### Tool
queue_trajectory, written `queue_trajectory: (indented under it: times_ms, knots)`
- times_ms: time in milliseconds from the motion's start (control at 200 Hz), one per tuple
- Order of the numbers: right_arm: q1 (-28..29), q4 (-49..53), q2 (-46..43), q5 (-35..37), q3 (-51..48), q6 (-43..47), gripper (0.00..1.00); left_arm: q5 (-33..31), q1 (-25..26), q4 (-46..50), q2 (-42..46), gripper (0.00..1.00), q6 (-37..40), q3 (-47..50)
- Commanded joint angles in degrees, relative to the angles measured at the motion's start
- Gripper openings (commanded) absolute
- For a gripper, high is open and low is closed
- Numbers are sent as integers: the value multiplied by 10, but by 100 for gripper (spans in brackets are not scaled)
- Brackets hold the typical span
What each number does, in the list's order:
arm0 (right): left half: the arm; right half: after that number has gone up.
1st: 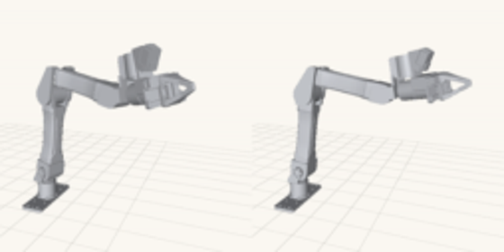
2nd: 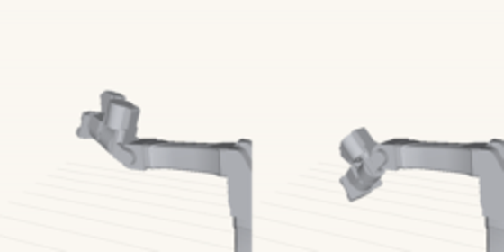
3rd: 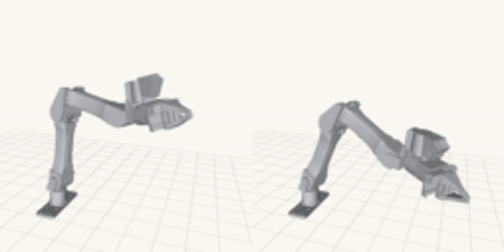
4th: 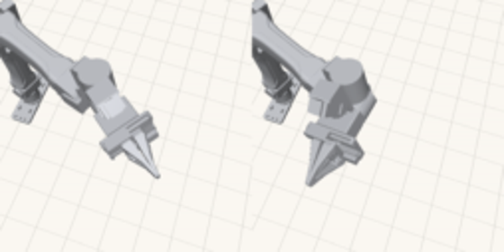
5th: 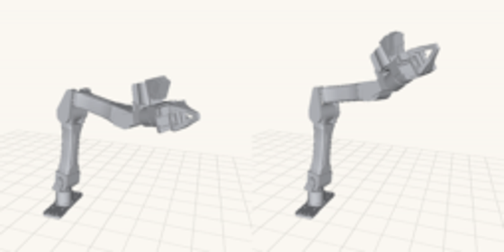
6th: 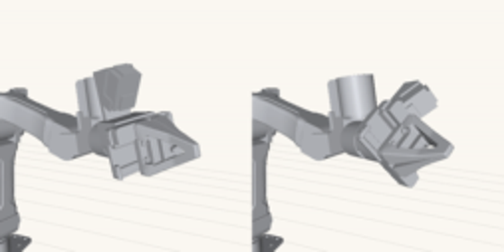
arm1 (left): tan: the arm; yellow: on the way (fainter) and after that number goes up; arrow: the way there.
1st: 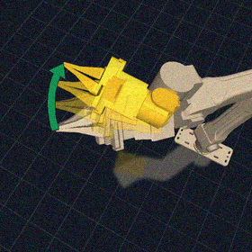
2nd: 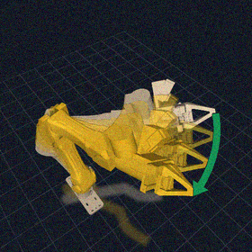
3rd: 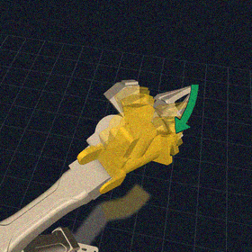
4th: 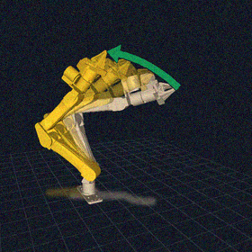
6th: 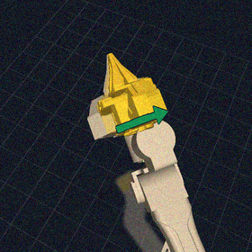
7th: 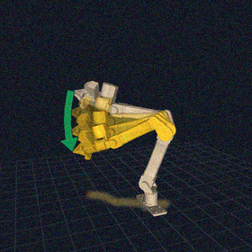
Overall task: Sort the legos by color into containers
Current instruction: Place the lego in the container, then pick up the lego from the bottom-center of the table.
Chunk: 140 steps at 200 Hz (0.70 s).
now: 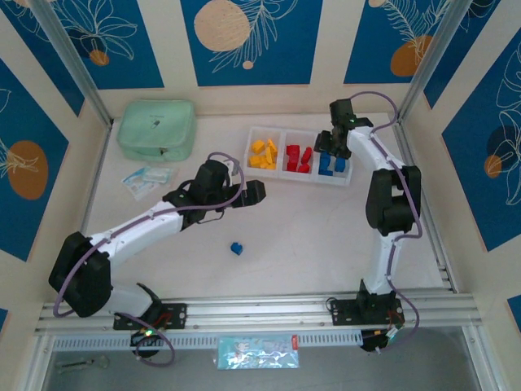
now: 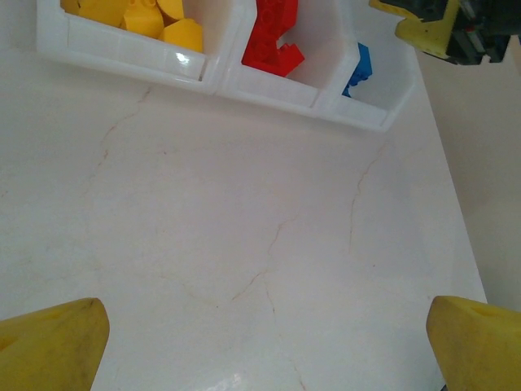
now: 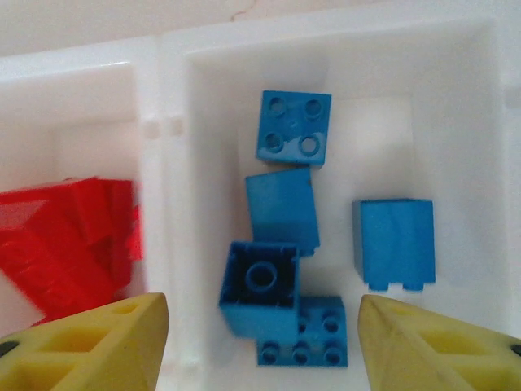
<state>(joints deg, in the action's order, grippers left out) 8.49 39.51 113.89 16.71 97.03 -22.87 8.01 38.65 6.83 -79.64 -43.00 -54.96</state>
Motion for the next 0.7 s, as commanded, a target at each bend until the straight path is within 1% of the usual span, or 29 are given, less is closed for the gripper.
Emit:
queue_trajectory:
  times_ms: [0,50,175,415,485,535,600,695]
  knots:
    - [22,-1,-74,-8,-45,-15,65,4,-7,2,22,100,16,-1]
    - [30,-7,-96,-22,-72,-21,66,2,-9,6,29,100,15,9]
    - [58,-5,-145,-31,-130,-36,69,1,-15,20,53,100,14,35]
    - [137,11,-223,-48,-227,-84,75,-29,-18,60,121,100,15,92]
    - [174,15,-241,-60,-248,-109,76,-37,-20,72,141,100,12,108]
    - [202,15,-248,-54,-258,-122,77,-44,-20,83,154,100,8,118]
    - [245,16,-252,-44,-271,-146,78,-54,-20,100,172,100,6,128]
    - [298,3,-250,-53,-291,-180,79,-69,-20,123,196,100,-1,143]
